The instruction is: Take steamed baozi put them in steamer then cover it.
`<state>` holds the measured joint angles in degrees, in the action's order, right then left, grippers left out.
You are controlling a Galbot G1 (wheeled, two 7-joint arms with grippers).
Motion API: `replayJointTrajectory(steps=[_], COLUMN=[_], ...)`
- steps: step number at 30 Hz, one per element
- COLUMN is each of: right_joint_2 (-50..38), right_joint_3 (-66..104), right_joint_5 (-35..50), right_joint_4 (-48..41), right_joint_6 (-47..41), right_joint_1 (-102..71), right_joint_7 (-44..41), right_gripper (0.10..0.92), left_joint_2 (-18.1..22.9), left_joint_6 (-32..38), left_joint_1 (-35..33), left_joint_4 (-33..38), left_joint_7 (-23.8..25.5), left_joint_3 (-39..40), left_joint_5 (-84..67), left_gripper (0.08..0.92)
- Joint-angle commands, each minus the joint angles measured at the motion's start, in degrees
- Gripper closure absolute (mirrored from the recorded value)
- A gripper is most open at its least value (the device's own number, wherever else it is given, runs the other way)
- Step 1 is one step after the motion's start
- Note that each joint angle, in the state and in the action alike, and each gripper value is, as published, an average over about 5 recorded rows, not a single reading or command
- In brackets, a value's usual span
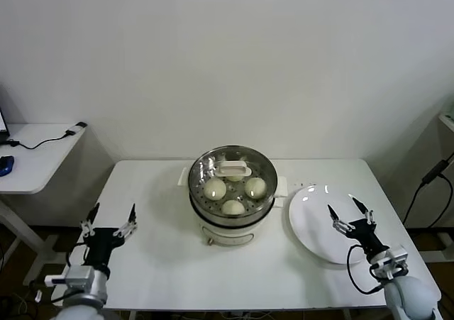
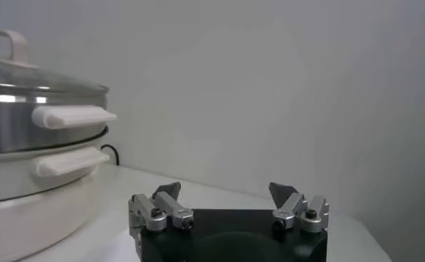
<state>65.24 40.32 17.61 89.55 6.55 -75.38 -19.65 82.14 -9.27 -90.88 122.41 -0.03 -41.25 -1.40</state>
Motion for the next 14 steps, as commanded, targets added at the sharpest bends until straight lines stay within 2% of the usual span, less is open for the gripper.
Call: replayJointTrajectory(steps=[1,14], right_joint_2=[-0.2,0.0], right_joint_3=[1.5,1.9], right_joint_5=[3.1,3.0], right_joint_4=[1.6,1.5], right_joint_6=[0.0,0.1], right_joint_1=[-2.1,-2.8], right_joint_7=[-0.2,-0.3], right_gripper=[0.203,0.203], left_joint_2=[3.8,3.7], left_joint_6=[10.4,11.0], left_joint_1=[-3.9,-4.4], left_joint_4=[-0.1,-0.5], left_joint_7=[2.7,3.9], left_joint_3=[-4.7,-4.7], left_joint_5=[-0.7,-0.9], left_gripper=[0.177,0.177])
